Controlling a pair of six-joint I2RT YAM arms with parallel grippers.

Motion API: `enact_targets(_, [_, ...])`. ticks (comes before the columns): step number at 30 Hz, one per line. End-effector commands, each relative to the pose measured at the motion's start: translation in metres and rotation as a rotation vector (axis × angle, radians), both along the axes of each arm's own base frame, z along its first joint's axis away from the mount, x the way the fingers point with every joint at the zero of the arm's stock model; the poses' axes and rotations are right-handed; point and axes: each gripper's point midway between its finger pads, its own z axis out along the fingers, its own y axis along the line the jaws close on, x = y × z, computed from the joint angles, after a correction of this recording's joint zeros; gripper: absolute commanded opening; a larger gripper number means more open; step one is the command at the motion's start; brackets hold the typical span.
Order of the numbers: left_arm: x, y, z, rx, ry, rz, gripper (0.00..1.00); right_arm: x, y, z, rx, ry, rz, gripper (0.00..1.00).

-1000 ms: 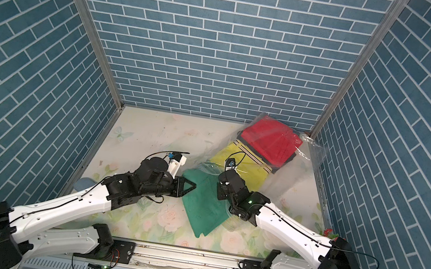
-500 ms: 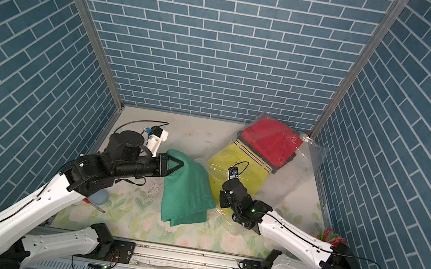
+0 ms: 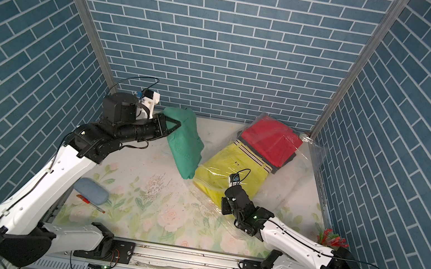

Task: Take the trousers out of the vacuum bag
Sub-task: Place the trousers at the center of the board.

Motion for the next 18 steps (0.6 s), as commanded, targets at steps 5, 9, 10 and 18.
enact_targets(5, [0.049, 0.014, 0.043, -0.083, -0.185, 0.005, 0.0, 0.0, -0.003, -0.004, 0.026, 0.01, -0.027, 0.0])
enact_targets(9, [0.072, 0.028, 0.037, -0.11, -0.208, 0.041, 0.0, 0.0, -0.003, -0.006, 0.024, 0.013, -0.027, 0.0])
enact_targets(10, [0.08, 0.032, 0.034, -0.127, -0.203, 0.043, 0.0, 0.0, -0.003, -0.006, 0.025, 0.013, -0.027, 0.0])
enact_targets(18, [0.126, 0.062, 0.015, -0.141, -0.192, 0.118, 0.0, 0.001, 0.0, -0.009, 0.021, 0.019, -0.026, 0.0])
